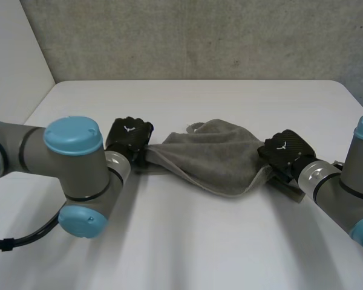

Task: Fold the towel.

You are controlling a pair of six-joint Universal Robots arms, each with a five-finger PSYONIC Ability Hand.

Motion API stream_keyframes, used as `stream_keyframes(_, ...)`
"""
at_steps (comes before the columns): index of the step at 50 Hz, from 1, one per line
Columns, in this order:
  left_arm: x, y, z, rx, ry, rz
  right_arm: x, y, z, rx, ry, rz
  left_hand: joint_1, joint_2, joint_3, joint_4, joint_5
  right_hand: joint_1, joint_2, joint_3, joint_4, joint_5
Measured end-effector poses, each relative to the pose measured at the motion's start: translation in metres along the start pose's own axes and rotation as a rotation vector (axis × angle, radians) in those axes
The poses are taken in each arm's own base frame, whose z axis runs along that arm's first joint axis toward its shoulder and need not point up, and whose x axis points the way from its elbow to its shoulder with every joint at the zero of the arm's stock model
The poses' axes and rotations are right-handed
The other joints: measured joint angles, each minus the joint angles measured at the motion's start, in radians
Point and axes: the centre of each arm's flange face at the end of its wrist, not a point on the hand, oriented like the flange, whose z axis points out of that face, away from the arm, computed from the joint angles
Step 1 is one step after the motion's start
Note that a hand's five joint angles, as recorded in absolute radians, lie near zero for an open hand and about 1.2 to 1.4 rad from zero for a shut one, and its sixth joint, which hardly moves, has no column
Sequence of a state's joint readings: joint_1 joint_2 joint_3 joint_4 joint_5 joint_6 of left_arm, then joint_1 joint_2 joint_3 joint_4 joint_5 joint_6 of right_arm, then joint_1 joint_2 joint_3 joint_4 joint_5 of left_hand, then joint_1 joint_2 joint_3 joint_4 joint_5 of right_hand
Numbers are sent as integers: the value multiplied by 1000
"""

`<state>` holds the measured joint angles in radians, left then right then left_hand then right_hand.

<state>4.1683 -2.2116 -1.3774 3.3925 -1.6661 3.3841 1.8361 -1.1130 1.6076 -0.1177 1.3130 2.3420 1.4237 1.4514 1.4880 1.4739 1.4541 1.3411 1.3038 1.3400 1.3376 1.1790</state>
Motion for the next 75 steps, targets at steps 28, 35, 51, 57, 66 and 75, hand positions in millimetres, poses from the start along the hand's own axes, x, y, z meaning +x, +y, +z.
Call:
stream_keyframes(28, -54, -69, -29, 142, -50, -5, 76, -82, -61, -28, -49, 9, 15, 21, 56, 46, 37, 0, 0, 0, 10, 0)
stream_keyframes(35, -53, -56, 10, 104, -26, 67, 72, -78, -20, -47, -91, -78, 15, 26, 57, 49, 37, 0, 0, 0, 9, 0)
stream_keyframes(51, -106, -166, 45, 674, -270, 132, 136, -148, 33, 500, 583, -281, 15, 27, 59, 51, 37, 1, 24, 0, 10, 0)
stream_keyframes(57, -104, -157, 33, 659, -232, 84, 122, -139, 17, 487, 546, -261, 15, 37, 60, 51, 47, 1, 24, 0, 10, 0)
stream_keyframes(66, -82, -78, 30, 389, -128, 68, 71, -97, 14, 292, 250, -198, 14, 40, 61, 51, 47, 5, 24, 0, 10, 4)
stream_keyframes(75, -70, 1, 17, 105, -68, 63, 18, -42, 15, 89, -33, -113, 14, 40, 62, 51, 47, 6, 24, 0, 10, 4)
